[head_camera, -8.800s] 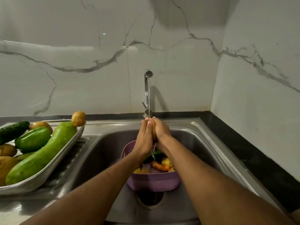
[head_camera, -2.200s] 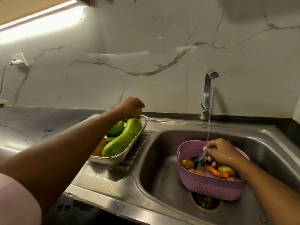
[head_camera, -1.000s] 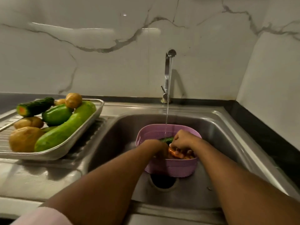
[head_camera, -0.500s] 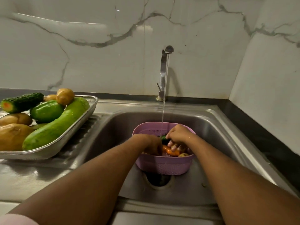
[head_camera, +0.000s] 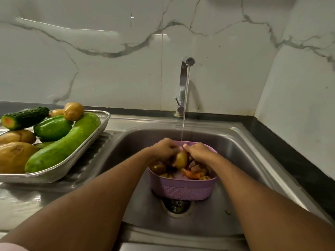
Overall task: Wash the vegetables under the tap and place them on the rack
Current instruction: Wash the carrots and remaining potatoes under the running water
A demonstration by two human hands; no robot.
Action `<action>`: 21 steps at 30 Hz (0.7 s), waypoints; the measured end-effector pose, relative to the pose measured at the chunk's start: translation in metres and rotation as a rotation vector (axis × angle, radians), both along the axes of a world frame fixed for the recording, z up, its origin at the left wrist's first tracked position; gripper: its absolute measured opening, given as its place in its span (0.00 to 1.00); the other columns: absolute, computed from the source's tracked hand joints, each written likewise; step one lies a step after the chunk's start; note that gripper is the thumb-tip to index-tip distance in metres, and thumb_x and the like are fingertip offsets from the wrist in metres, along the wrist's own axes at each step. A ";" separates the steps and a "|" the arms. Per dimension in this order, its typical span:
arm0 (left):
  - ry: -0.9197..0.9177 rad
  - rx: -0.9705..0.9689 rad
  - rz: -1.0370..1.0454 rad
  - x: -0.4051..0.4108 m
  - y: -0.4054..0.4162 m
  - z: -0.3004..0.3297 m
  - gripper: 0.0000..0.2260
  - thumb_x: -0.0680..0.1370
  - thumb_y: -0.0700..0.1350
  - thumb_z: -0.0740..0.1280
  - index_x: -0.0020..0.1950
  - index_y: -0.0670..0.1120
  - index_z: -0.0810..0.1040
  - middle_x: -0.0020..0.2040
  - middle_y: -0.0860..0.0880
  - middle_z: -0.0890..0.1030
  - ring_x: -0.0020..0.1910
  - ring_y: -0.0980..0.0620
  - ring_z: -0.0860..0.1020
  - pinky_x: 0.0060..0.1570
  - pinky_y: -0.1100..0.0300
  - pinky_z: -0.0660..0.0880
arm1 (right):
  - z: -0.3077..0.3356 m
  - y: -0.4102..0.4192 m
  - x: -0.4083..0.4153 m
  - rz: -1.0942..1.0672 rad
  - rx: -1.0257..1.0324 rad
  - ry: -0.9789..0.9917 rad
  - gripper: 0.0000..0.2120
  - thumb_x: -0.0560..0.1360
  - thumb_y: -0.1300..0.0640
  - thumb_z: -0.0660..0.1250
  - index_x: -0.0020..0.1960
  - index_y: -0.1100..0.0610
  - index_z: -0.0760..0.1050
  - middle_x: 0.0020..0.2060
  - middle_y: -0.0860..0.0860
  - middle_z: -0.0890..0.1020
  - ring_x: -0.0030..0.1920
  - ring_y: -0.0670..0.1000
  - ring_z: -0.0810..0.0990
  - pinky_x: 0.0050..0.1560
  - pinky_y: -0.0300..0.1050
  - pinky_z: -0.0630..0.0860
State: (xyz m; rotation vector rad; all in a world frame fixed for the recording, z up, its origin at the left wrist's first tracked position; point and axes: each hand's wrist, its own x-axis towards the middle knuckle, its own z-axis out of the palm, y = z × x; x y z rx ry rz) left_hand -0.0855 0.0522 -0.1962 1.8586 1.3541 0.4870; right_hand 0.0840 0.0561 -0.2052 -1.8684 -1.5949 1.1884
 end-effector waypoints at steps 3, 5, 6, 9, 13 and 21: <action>-0.350 0.042 0.288 0.014 0.005 0.015 0.14 0.87 0.48 0.58 0.56 0.42 0.81 0.45 0.44 0.80 0.43 0.48 0.78 0.44 0.55 0.80 | 0.017 -0.001 0.002 -0.053 -0.047 0.414 0.24 0.84 0.39 0.57 0.70 0.55 0.69 0.52 0.60 0.86 0.46 0.60 0.88 0.47 0.54 0.84; -0.449 0.052 0.347 0.021 0.003 0.016 0.16 0.87 0.48 0.57 0.58 0.41 0.81 0.49 0.43 0.82 0.50 0.44 0.81 0.50 0.49 0.81 | 0.028 -0.008 -0.007 -0.033 0.001 0.494 0.22 0.84 0.44 0.62 0.67 0.60 0.71 0.48 0.62 0.87 0.45 0.61 0.88 0.48 0.55 0.86; -0.479 0.046 0.357 0.024 0.003 0.016 0.16 0.88 0.48 0.56 0.59 0.41 0.80 0.49 0.43 0.83 0.52 0.45 0.82 0.48 0.52 0.80 | 0.032 -0.013 -0.012 -0.037 0.034 0.475 0.20 0.84 0.45 0.64 0.65 0.60 0.73 0.46 0.62 0.87 0.43 0.61 0.88 0.46 0.53 0.86; -0.546 0.050 0.390 0.028 -0.002 0.017 0.14 0.88 0.48 0.54 0.61 0.44 0.78 0.48 0.48 0.80 0.48 0.52 0.80 0.41 0.62 0.75 | 0.027 -0.018 -0.028 -0.124 0.159 0.401 0.17 0.83 0.45 0.65 0.63 0.57 0.75 0.42 0.59 0.87 0.37 0.57 0.88 0.37 0.48 0.85; -0.678 -0.020 0.477 0.029 0.002 0.021 0.16 0.88 0.51 0.53 0.64 0.46 0.77 0.52 0.45 0.81 0.51 0.50 0.81 0.44 0.58 0.78 | 0.024 -0.013 -0.041 -0.250 0.341 0.366 0.17 0.81 0.40 0.66 0.62 0.50 0.76 0.46 0.55 0.85 0.38 0.55 0.87 0.33 0.47 0.85; -0.630 0.083 0.439 0.041 -0.005 0.016 0.15 0.88 0.51 0.55 0.62 0.47 0.79 0.51 0.45 0.84 0.47 0.51 0.84 0.47 0.57 0.83 | 0.026 -0.003 -0.052 -0.494 0.375 0.522 0.14 0.81 0.41 0.66 0.53 0.52 0.77 0.46 0.53 0.84 0.45 0.53 0.84 0.45 0.49 0.83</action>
